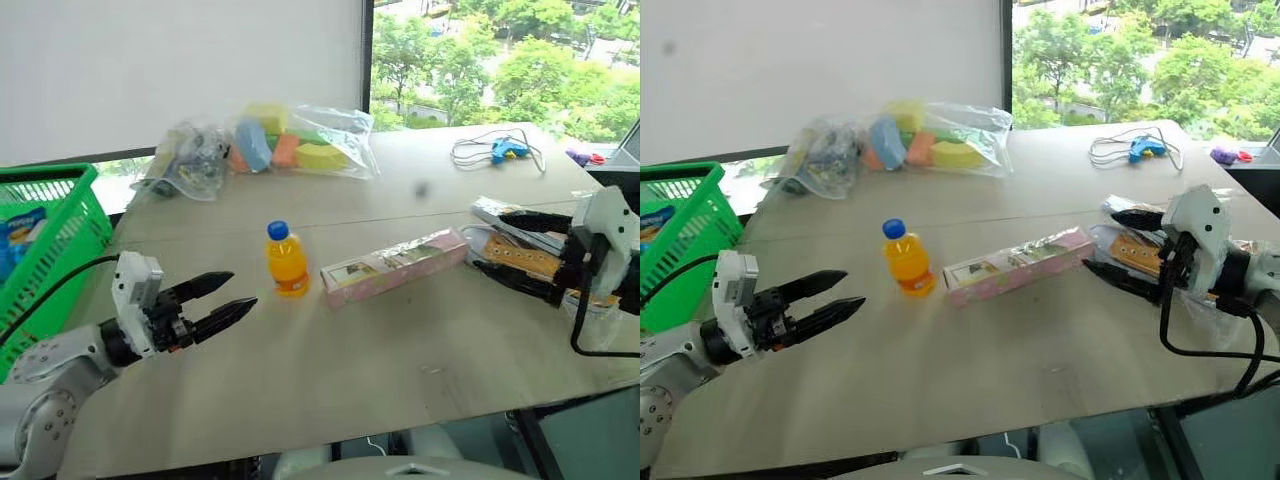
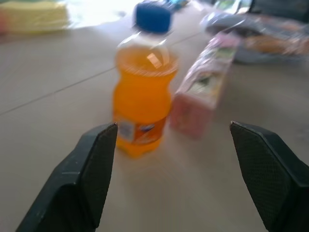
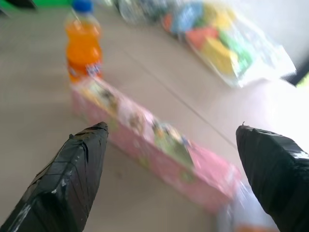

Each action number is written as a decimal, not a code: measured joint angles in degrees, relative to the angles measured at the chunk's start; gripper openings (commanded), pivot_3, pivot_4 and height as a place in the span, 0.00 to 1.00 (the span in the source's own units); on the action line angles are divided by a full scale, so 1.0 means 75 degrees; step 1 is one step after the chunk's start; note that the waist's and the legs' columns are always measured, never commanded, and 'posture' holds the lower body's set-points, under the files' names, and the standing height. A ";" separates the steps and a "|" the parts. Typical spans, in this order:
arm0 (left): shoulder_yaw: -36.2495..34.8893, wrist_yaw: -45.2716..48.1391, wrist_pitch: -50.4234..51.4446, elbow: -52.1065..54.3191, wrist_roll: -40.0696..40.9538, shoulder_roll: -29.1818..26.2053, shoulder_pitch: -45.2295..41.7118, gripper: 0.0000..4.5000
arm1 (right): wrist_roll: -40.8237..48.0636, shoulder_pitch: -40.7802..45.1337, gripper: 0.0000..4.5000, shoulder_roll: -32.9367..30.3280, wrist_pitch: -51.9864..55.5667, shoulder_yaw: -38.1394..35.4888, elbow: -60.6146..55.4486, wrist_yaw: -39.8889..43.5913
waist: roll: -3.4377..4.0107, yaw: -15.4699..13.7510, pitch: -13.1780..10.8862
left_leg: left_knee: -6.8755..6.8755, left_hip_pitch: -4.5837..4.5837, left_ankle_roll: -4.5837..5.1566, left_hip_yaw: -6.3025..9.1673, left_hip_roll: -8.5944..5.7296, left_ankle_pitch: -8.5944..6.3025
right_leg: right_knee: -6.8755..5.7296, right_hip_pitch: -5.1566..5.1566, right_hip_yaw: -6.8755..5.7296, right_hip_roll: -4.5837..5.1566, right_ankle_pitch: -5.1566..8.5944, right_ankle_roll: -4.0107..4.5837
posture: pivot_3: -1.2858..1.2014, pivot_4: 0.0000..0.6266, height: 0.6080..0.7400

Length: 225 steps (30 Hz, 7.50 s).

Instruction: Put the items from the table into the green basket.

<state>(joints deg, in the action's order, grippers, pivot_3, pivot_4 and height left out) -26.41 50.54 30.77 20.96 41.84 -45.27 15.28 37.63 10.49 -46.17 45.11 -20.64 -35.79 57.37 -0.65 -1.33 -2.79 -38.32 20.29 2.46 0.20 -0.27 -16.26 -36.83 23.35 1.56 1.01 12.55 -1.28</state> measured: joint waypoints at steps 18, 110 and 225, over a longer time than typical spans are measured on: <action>0.2432 -0.0146 -0.0173 -0.0954 -0.1665 0.0211 -0.2284 0.86 | 0.0284 0.0377 1.00 -0.0773 -0.0698 0.1451 0.0112 0.0514 | -0.0016 -0.0116 0.0009 | -0.0004 0.0061 0.0005 0.0002 -0.0014 -0.0003 | 0.0011 0.0040 -0.0012 0.0015 -0.0011 0.0012 | 0.53 0.00 1.00; 0.0342 -0.4354 0.2808 -0.3675 -0.2099 0.1583 -0.7637 0.69 | -0.0759 0.3735 1.00 0.1456 -0.1290 0.3689 0.2213 -0.0090 | -0.0067 0.0201 0.0034 | -0.0001 0.0207 -0.0100 0.0114 -0.0068 0.0061 | -0.0066 0.0193 -0.0089 0.0066 -0.0068 0.0036 | 0.57 0.00 1.00; -0.0923 -0.1918 -0.2361 -0.9278 -0.4412 -0.3286 -0.5659 0.35 | -0.0094 0.3868 1.00 0.2383 -0.1526 0.3505 0.3136 0.0394 | -0.0232 -0.1187 0.0152 | 0.0013 0.0255 -0.0038 0.0166 -0.0108 -0.0010 | -0.0006 0.0197 -0.0217 0.0142 -0.0045 0.0009 | 0.63 0.00 1.00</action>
<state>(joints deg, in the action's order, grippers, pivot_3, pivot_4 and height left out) -33.34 36.16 13.06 -48.62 8.75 -69.91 -27.16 36.93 39.50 -28.30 33.67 5.65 -12.26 60.33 -2.39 -10.23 -1.65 -38.22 22.20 2.18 1.44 -1.09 -16.34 -36.87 24.82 -0.07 2.07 12.21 -1.21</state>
